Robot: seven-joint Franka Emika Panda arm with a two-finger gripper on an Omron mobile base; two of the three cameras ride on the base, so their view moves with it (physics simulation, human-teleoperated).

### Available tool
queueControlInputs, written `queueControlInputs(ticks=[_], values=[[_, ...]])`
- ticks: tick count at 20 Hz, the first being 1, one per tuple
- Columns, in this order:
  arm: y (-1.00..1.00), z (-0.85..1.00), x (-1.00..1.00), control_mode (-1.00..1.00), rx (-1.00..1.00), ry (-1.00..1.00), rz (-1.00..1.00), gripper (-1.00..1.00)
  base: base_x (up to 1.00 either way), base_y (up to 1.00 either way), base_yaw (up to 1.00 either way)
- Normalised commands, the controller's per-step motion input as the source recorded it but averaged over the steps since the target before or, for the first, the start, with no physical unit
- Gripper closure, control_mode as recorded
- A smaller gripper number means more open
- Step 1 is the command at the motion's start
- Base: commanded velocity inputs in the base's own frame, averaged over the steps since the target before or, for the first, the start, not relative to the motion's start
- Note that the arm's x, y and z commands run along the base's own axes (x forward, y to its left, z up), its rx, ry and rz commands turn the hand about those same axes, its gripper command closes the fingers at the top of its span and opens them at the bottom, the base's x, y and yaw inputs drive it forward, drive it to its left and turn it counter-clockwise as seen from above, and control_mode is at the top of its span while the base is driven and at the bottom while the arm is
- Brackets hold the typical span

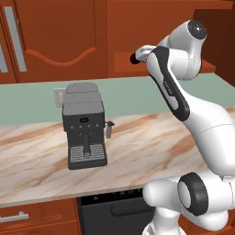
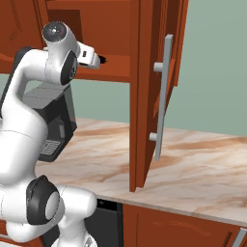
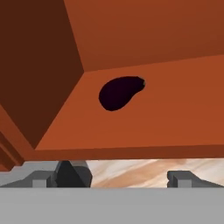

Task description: Pick the eggplants from the cabinet and place them in one bowl. Pick the potato from the sink and place it in the other bowl.

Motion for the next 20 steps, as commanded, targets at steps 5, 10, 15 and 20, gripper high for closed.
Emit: queueControlInputs(ticks=[5, 10, 15, 20], values=[[0.00, -0.07, 0.12, -1.00, 0.02, 0.00, 0.00, -1.00, 0.00, 0.00, 0.00], [0.00, 0.00, 0.16, -1.00, 0.01, 0.00, 0.00, -1.00, 0.00, 0.00, 0.00], [0.00, 0.07, 0.19, -1.00, 0.01, 0.00, -0.01, -1.00, 0.00, 0.00, 0.00], [0.01, 0.01, 0.18, -1.00, 0.00, 0.00, -0.03, -1.00, 0.00, 0.00, 0.00]])
